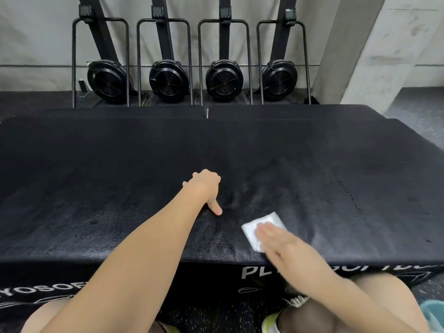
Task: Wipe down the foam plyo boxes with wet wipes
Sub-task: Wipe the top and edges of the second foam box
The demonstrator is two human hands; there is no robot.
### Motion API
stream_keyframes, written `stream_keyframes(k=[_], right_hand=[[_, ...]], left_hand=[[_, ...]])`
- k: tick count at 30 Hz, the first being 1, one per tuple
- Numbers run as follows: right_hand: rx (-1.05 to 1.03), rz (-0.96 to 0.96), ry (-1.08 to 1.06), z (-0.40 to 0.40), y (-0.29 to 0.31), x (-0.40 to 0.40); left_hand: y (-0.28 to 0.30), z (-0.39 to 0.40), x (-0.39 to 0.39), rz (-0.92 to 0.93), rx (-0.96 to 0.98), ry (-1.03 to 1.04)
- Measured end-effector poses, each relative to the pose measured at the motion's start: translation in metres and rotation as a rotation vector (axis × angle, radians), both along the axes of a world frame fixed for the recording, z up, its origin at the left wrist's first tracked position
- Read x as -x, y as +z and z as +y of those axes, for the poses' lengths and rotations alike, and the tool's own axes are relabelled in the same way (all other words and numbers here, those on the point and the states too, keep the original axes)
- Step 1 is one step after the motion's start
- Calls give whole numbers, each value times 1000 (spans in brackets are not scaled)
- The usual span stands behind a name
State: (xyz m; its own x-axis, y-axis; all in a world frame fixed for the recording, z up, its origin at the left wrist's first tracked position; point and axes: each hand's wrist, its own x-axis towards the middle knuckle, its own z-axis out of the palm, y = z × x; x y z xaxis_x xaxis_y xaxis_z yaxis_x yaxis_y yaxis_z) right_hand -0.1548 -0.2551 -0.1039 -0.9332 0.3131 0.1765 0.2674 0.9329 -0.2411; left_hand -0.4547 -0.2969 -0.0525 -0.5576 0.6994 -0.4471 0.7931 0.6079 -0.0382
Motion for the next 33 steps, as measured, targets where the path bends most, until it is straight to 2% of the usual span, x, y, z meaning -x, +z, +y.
stream_keyframes(k=[2,4,7,8,10,15,17,20,22,27,33], right_hand=[[-33,-18,-112,35,5,-1],[25,-83,-180,55,17,6],[52,-82,-221,45,19,21],[60,-43,-215,33,16,23],[56,36,-74,4,9,17],[55,35,132,-14,-3,-32],[-17,43,112,6,-6,-47],[69,89,-74,39,-6,-50],[122,97,-118,44,-8,-48],[56,95,82,22,-29,-58],[-119,203,115,8,-43,-43]], left_hand=[[-1,1,1,2,-3,6],[-1,1,1,2,0,9],[-2,3,1,3,1,16],[-3,3,1,8,1,14],[-5,2,3,17,-10,3],[-7,-3,5,38,-28,-39],[-6,-3,4,45,-26,-51],[-3,-3,3,31,-10,-39],[-2,-4,3,37,-3,-43],[-4,-9,2,42,-36,-64],[-2,-15,-1,12,-78,-48]])
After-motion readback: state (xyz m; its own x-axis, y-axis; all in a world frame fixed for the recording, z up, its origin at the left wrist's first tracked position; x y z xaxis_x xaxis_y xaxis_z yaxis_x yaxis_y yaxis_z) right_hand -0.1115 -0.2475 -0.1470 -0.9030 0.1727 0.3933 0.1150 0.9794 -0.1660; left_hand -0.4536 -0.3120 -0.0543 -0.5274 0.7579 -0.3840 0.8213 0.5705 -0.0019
